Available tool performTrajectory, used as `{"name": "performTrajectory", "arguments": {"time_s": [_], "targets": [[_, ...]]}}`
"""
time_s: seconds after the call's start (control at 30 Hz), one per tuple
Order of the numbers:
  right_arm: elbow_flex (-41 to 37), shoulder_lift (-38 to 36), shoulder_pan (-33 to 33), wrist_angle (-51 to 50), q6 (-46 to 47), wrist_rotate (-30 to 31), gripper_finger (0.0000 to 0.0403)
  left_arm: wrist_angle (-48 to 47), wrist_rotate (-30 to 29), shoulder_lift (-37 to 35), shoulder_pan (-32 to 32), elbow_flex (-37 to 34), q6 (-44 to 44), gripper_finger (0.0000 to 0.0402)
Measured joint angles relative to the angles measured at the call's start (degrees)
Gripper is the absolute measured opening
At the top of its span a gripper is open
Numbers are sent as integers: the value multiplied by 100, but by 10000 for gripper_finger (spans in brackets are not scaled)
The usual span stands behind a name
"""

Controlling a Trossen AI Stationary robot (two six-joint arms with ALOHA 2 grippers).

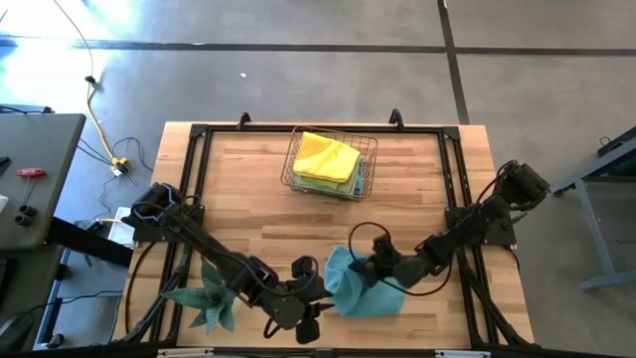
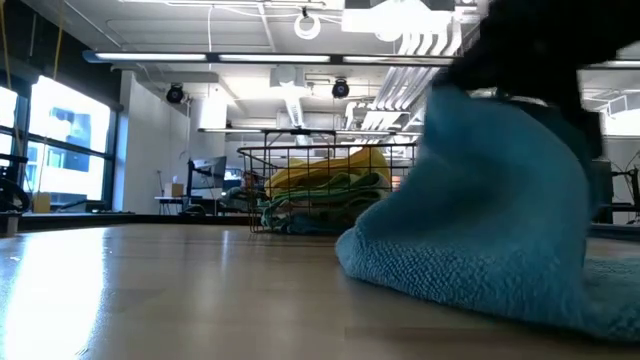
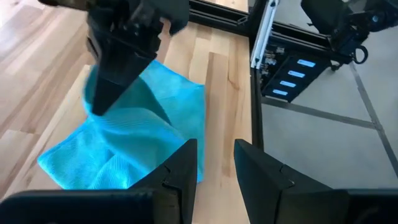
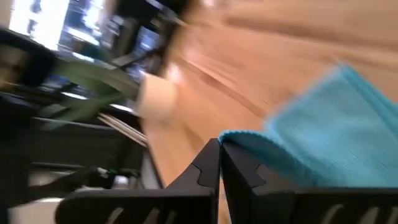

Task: Fold microfiber towels
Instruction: Fold the blue towel

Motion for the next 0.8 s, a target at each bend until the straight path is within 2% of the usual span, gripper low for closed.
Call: {"name": "performTrajectory", "arguments": {"time_s": [0.2,0.33,0.47,0.63,0.8], "targets": [[2,0,-364,1740,-1391,66,0,-181,-169,-2,2,0,-165,97],[4,0,-569,2666,-2072,64,0,-348,-590,-2,0,0,-167,97],[4,0,-722,3050,-2341,-77,0,-492,-1474,-33,4,0,-117,97],[7,-2,-907,3508,-2786,-636,0,-574,-2844,-70,77,2,222,97],[7,-4,-1124,4113,-3379,-1084,0,-563,-3647,-105,212,2,546,97]]}}
